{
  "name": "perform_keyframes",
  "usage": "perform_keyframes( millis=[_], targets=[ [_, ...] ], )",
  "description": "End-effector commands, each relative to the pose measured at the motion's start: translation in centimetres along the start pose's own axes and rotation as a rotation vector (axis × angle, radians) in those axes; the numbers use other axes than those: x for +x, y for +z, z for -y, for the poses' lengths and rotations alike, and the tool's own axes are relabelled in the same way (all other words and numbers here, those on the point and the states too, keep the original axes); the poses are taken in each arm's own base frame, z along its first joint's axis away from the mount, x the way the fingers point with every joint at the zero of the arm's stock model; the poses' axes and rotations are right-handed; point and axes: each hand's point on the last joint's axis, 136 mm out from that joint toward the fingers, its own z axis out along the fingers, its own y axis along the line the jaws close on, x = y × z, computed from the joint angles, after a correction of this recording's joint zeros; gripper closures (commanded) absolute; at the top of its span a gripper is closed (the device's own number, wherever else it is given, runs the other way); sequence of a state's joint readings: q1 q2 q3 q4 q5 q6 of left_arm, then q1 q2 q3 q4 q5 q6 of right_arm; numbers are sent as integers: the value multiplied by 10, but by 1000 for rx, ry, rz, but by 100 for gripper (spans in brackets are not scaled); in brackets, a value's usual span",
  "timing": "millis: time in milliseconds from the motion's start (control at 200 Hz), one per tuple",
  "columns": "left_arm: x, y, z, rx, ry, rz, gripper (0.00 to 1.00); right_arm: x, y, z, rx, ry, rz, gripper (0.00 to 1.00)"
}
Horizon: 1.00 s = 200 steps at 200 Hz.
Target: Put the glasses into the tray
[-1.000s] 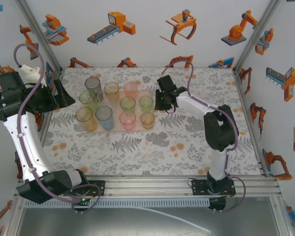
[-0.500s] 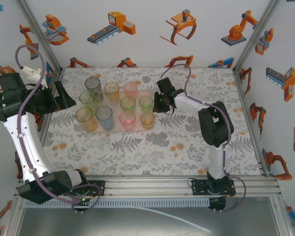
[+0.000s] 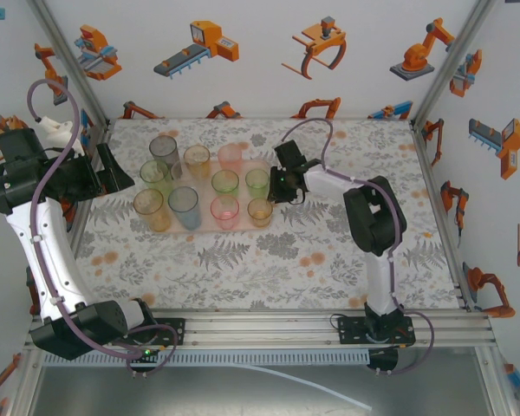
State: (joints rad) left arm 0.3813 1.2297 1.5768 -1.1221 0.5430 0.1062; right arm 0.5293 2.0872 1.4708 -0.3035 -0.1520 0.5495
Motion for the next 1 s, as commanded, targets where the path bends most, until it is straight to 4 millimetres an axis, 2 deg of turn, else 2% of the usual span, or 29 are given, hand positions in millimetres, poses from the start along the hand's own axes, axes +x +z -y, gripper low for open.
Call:
perform_keyframes(
  millis=[0,235,776,996],
  targets=[
    [4,-3,3,9,18,3,3,-11,3,-7,-29,15,15,69],
    [7,0,2,14,10,-3,3,-10,6,-3,-7,16,3,70],
    [7,-1,2,16,8,-1,3,-2,6,9,58,-20,-30,83],
    [8,-2,3,12,12,0,3,-2,9,5,34,-11,-38,81]
  ],
)
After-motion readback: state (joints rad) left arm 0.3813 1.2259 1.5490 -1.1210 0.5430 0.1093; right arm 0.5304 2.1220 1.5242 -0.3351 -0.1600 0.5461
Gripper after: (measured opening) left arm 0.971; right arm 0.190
